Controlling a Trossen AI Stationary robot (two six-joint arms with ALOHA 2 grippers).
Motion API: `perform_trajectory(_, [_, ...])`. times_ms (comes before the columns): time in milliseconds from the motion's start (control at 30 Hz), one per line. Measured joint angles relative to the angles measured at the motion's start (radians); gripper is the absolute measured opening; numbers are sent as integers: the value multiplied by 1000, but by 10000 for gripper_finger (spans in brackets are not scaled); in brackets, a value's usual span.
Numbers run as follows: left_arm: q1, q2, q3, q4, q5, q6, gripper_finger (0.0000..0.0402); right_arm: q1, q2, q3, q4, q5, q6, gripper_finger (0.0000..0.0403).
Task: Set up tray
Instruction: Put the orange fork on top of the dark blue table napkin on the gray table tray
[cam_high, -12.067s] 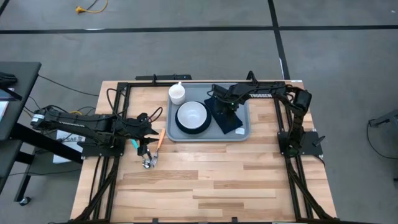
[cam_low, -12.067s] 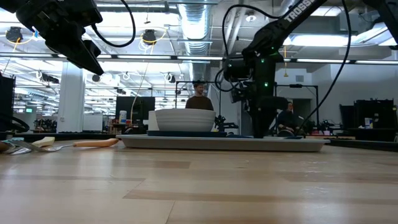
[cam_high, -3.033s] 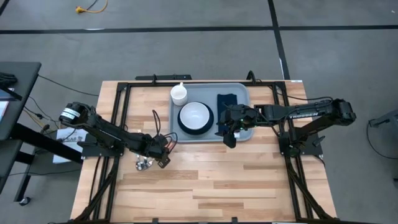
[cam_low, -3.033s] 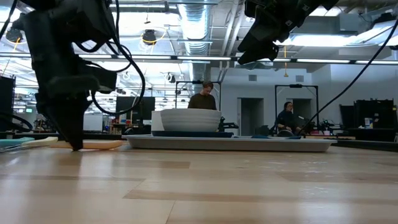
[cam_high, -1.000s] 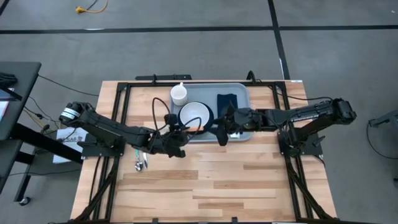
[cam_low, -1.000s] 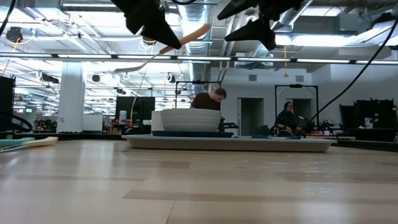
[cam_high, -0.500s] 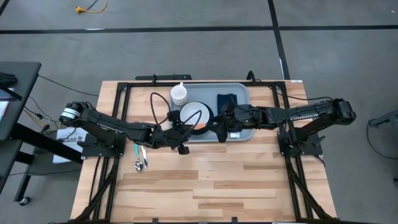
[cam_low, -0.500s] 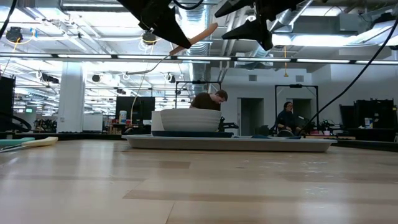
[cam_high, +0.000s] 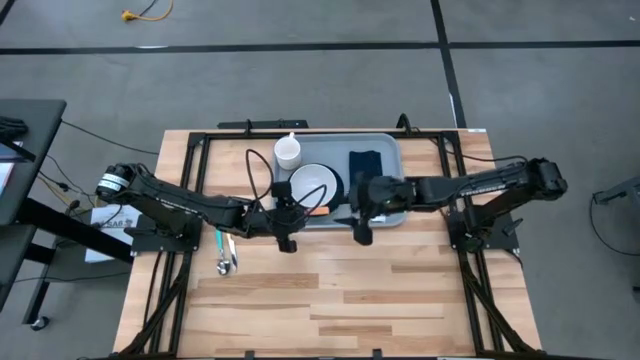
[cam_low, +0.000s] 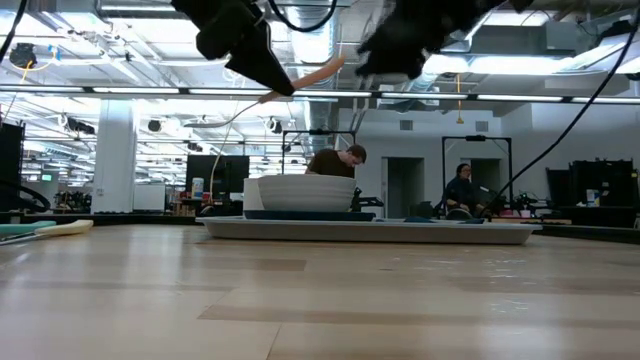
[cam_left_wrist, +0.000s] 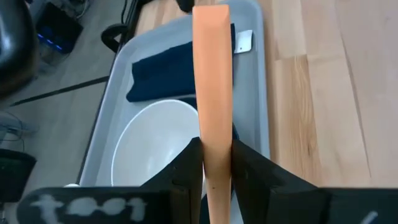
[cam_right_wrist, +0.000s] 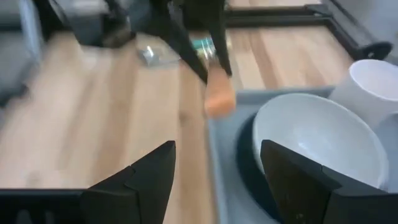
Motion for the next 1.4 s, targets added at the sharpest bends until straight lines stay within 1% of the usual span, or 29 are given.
perform_trajectory(67, [0,0,0,0,5,0,59,11,40,13,15,49,-84,230])
perform_trajectory(167, [0,0,0,-5,24,-2,59,31,98,43,-20,154,-187,230])
perform_trajectory(267, [0,0,0,-34,30,-18,59,52,135,82,-35,244,-241,230])
perform_trajectory(333, [0,0,0,-63,32,-32,59,66,156,115,-32,280,-269,230])
perform_trajectory(400, [0,0,0,-84,35,-45,59,77,159,134,-79,308,-283,230])
perform_trajectory(500, [0,0,0,-110,37,-61,59,88,174,177,-90,320,-282,230])
perform_trajectory(567, [0,0,0,-115,37,-62,59,98,179,199,-131,326,-282,230])
perform_trajectory(667, [0,0,0,-115,44,-61,59,116,213,230,-124,326,-283,230])
perform_trajectory(1033, [0,0,0,-115,55,-61,59,131,397,354,-127,326,-346,230])
perform_trajectory(1233, [0,0,0,-119,63,-61,59,131,407,379,-125,327,-375,229])
perform_trajectory(1400, [0,0,0,-117,62,-61,59,122,397,380,-128,326,-353,209])
